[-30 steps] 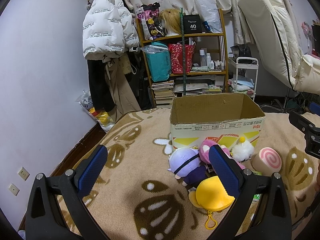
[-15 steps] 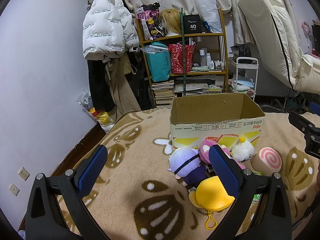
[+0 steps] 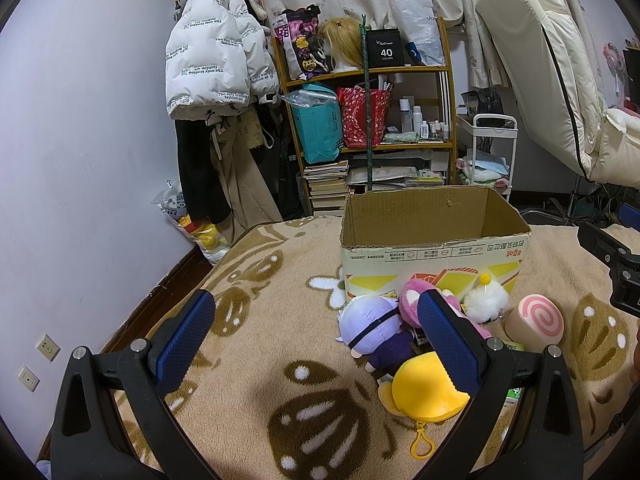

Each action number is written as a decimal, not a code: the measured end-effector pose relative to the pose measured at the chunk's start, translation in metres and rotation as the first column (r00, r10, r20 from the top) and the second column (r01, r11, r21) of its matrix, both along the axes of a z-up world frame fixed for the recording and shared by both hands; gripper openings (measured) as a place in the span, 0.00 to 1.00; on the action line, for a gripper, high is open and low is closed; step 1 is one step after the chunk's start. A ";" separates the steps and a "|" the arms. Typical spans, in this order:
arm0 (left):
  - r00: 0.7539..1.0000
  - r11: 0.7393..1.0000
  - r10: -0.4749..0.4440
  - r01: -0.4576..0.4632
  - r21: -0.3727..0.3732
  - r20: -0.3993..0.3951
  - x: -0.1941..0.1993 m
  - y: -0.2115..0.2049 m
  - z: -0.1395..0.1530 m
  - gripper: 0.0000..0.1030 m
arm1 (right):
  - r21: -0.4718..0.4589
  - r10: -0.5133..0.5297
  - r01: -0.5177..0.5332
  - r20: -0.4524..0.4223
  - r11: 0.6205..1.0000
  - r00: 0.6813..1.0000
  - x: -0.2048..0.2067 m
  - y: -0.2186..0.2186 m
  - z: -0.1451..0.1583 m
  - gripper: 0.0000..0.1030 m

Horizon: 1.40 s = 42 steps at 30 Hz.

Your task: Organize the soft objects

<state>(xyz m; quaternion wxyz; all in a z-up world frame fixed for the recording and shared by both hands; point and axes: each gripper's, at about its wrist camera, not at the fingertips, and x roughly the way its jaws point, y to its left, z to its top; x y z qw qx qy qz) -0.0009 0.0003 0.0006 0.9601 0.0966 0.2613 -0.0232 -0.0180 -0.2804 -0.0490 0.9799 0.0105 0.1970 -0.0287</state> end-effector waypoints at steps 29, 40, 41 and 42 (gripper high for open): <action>1.000 1.000 0.005 -0.005 0.012 -0.008 0.001 0.002 -0.001 0.97 | -0.002 -0.003 0.003 0.002 1.000 1.000 0.000 -0.001 0.001 1.00; 1.000 0.999 0.005 -0.005 0.041 -0.009 0.008 -0.002 -0.006 0.97 | 0.008 -0.004 0.004 -0.010 1.000 1.000 0.002 -0.001 0.004 1.00; 1.000 0.999 0.004 -0.003 0.043 -0.009 0.010 -0.005 -0.006 0.97 | 0.005 -0.001 0.001 -0.010 1.000 1.000 0.003 0.000 0.003 1.00; 1.000 0.999 0.000 0.001 0.041 -0.011 0.012 -0.006 -0.007 0.97 | 0.001 0.002 -0.002 -0.009 1.000 1.000 0.004 0.000 0.001 1.00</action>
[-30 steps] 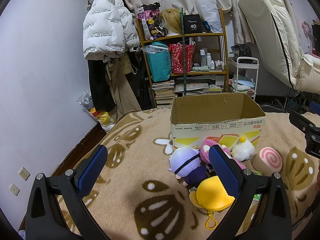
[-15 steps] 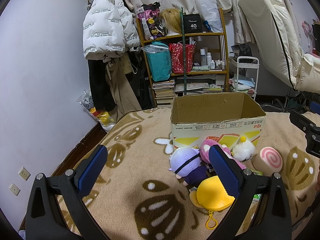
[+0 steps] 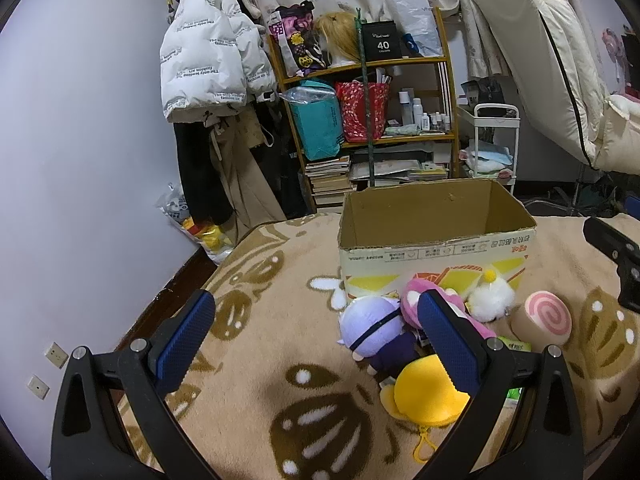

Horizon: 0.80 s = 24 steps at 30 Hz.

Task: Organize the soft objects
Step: 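Reach the left tool to the pink plush bear while the right tool reaches the pink swirl cushion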

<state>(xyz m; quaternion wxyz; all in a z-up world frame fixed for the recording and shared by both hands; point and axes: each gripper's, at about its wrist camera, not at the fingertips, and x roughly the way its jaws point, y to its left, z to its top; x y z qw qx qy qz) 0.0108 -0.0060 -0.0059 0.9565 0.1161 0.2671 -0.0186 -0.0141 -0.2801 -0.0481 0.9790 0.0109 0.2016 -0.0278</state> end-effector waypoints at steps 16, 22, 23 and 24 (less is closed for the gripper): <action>0.995 0.997 -0.034 0.027 -0.074 -0.098 0.045 -0.021 -0.006 0.97 | -0.012 0.018 -0.019 -0.069 1.000 0.997 0.029 0.002 -0.019 1.00; 0.988 0.996 -0.053 0.042 -0.076 -0.148 0.064 -0.036 -0.018 0.97 | 0.036 0.037 -0.032 -0.139 0.999 0.990 0.042 -0.004 -0.032 1.00; 0.986 0.996 -0.059 0.047 -0.075 -0.157 0.067 -0.038 -0.021 0.97 | 0.046 0.039 -0.032 -0.155 0.998 0.987 0.044 -0.006 -0.035 1.00; 0.983 0.996 -0.068 0.056 -0.074 -0.170 0.070 -0.041 -0.024 0.97 | 0.057 0.042 -0.032 -0.167 0.998 0.985 0.045 -0.007 -0.038 1.00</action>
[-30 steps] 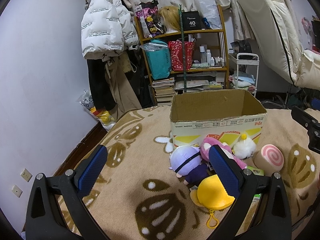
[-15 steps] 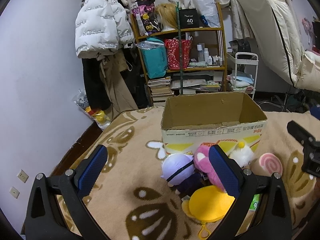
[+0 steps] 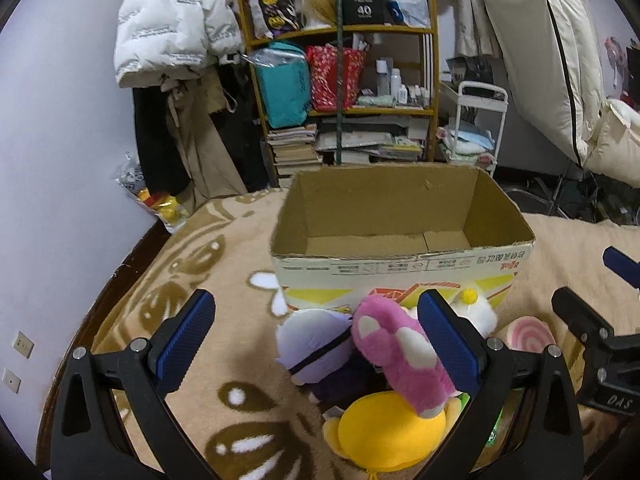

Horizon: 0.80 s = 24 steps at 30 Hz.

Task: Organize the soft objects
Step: 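Reach the left tool to the pink plush bear while the right tool reaches the pink swirl cushion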

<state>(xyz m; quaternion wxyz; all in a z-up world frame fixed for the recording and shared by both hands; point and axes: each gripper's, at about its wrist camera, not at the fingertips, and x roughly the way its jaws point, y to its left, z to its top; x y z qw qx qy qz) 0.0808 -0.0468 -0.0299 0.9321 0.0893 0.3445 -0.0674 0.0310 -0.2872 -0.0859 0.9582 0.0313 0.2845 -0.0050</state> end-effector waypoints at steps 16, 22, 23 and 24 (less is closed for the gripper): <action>0.981 0.991 -0.085 0.101 0.082 -0.175 0.022 -0.038 -0.055 0.97 | 0.156 0.038 0.002 -0.254 0.988 0.967 0.026 -0.019 -0.052 1.00; 0.972 0.986 -0.088 0.116 0.116 -0.218 0.027 -0.047 -0.069 0.97 | 0.164 0.050 0.003 -0.322 0.987 0.945 0.032 -0.019 -0.069 1.00; 0.970 0.987 -0.090 0.117 0.107 -0.226 0.028 -0.046 -0.070 0.97 | 0.166 0.052 0.005 -0.338 0.986 0.940 0.033 -0.019 -0.073 0.96; 0.969 0.988 -0.089 0.115 0.101 -0.232 0.028 -0.046 -0.071 0.97 | 0.174 0.055 0.008 -0.353 0.985 0.934 0.034 -0.020 -0.075 0.93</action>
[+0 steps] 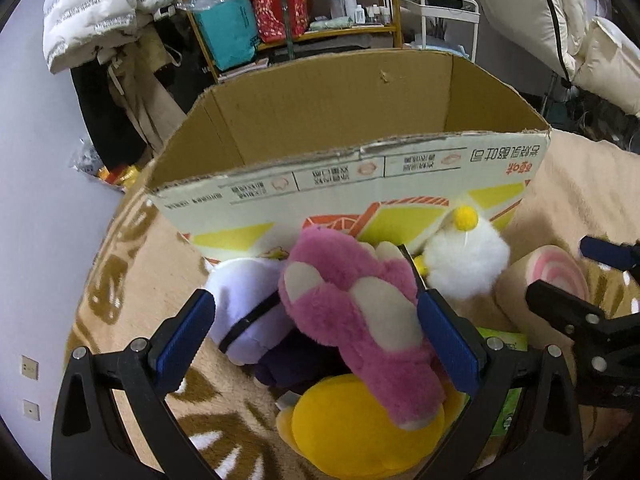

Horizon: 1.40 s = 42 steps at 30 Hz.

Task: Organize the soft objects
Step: 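Reach the left tool to the pink plush bear while the right tool reaches the pink swirl cushion, then close the left tool on the pink bear while the right tool grips the swirl cushion, lift both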

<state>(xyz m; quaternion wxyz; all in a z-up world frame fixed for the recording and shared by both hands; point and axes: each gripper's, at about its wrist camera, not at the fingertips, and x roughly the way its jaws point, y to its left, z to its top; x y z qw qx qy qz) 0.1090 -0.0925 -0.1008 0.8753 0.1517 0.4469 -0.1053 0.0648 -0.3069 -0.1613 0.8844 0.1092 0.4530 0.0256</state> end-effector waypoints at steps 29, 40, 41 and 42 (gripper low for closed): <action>0.999 0.998 -0.039 0.038 -0.056 -0.026 -0.021 -0.005 -0.002 0.54 | -0.011 0.036 -0.037 -0.075 0.999 0.996 0.007 0.007 -0.008 0.50; 1.000 0.995 -0.003 0.006 -0.097 0.029 -0.030 0.013 0.015 0.52 | -0.016 0.001 -0.001 0.031 1.000 1.000 -0.005 0.000 0.016 0.50; 0.999 0.995 0.000 0.004 -0.104 0.040 -0.032 0.014 0.018 0.52 | -0.018 0.000 0.001 0.050 1.000 0.999 -0.008 0.000 0.020 0.50; 0.998 0.994 0.003 0.003 -0.110 0.055 -0.034 0.016 0.021 0.52 | -0.021 0.000 0.002 0.064 1.000 0.998 -0.009 0.000 0.023 0.50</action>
